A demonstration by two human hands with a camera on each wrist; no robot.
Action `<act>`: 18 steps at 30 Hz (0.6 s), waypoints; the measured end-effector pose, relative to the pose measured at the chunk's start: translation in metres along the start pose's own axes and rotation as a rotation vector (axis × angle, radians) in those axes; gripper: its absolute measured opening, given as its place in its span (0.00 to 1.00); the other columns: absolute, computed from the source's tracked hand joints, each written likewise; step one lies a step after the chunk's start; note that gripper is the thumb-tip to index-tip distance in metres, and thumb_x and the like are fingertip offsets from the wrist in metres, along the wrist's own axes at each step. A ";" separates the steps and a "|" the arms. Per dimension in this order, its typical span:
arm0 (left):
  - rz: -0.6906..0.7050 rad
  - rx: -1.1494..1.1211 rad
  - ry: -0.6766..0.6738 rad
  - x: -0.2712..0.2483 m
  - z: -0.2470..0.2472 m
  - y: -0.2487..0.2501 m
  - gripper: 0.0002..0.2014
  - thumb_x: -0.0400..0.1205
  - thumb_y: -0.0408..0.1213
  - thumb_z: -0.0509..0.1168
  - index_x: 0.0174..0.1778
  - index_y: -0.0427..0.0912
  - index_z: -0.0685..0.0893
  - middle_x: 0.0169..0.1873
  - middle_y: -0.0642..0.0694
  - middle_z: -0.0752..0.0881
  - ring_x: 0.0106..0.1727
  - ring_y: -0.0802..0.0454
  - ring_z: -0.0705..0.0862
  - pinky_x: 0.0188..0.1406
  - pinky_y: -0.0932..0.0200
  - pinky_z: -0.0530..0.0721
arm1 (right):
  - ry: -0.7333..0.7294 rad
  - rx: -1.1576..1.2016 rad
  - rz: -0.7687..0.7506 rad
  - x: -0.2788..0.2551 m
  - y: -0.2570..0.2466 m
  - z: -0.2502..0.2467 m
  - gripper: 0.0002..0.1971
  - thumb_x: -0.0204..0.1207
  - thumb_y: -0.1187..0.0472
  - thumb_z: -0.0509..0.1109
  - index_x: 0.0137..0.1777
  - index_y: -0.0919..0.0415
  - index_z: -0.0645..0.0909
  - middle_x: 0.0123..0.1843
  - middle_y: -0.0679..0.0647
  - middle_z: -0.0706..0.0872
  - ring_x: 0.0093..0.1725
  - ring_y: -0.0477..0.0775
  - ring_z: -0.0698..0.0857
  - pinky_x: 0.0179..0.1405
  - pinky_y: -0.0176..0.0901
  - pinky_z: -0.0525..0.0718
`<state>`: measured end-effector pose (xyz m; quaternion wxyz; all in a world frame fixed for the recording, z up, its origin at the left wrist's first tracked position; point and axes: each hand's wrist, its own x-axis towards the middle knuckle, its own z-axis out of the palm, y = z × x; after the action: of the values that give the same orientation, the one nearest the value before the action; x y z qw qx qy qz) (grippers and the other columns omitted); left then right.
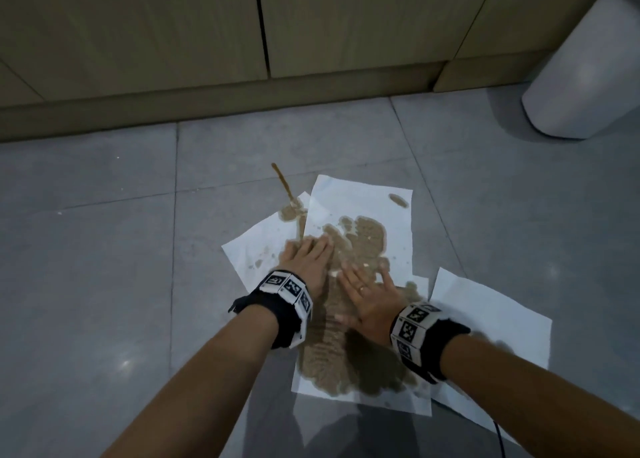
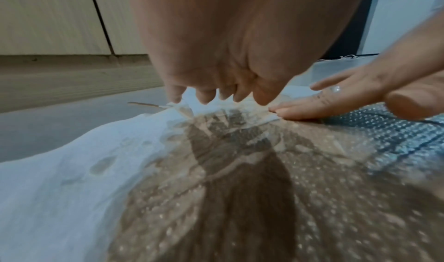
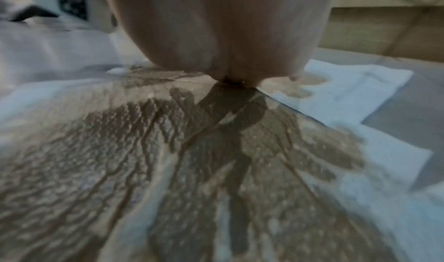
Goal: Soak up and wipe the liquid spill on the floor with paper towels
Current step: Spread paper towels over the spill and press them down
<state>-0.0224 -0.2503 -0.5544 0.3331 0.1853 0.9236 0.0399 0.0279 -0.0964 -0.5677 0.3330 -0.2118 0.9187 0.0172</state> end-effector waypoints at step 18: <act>-0.085 -0.038 0.062 -0.021 0.009 -0.003 0.28 0.88 0.37 0.42 0.82 0.47 0.36 0.82 0.52 0.36 0.83 0.49 0.39 0.80 0.45 0.43 | 0.114 0.105 -0.069 0.000 -0.013 0.003 0.44 0.69 0.32 0.25 0.82 0.56 0.33 0.82 0.47 0.30 0.83 0.49 0.34 0.70 0.64 0.22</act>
<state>-0.0027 -0.2618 -0.5491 0.3093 0.1382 0.9396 0.0487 0.0349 -0.1078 -0.5687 0.2911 -0.2261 0.9280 -0.0547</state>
